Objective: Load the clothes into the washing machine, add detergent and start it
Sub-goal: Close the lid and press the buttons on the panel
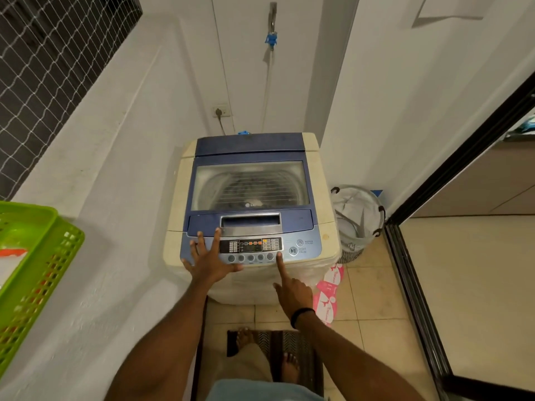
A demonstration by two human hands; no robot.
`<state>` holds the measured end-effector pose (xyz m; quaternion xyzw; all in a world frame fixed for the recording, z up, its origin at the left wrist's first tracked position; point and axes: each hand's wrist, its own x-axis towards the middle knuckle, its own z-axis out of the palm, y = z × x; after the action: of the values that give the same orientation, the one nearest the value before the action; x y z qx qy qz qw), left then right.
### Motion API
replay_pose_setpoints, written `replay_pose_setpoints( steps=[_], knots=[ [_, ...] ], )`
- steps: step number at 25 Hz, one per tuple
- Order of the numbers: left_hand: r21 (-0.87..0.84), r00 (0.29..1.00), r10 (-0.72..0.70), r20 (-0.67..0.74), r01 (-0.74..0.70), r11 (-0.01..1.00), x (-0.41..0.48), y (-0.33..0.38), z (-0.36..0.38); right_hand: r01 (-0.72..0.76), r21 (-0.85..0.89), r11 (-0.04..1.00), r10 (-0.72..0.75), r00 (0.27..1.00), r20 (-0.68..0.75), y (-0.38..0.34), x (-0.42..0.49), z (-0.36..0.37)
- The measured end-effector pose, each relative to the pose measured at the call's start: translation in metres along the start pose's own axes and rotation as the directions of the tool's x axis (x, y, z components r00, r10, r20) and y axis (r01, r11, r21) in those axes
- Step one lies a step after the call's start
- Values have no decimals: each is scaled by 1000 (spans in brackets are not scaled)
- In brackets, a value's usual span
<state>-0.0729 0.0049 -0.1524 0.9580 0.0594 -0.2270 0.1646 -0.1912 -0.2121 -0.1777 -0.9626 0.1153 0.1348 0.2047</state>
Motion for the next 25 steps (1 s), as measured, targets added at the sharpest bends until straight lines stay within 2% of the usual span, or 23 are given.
replay_pose_setpoints(
  steps=[2, 7, 11, 17, 25],
  knots=[
    [8, 1000, 0, 11, 0, 1000, 1, 1, -1, -8, 31, 999, 8, 1000, -3, 4, -1, 2],
    [9, 1000, -1, 26, 0, 1000, 2, 3, -4, -18, -25, 1000, 19, 999, 46, -19, 22, -23],
    [11, 1000, 20, 9, -20, 1000, 2, 1, -2, -69, 49, 996, 72, 996, -57, -32, 36, -64],
    [1, 999, 47, 6, -47, 999, 3, -4, 3, -143, -10, 990, 143, 989, -31, -7, 3, -28],
    [29, 997, 76, -21, -76, 997, 3, -5, 3, -204, -60, 977, 203, 979, -19, -1, 2, -29]
  ],
)
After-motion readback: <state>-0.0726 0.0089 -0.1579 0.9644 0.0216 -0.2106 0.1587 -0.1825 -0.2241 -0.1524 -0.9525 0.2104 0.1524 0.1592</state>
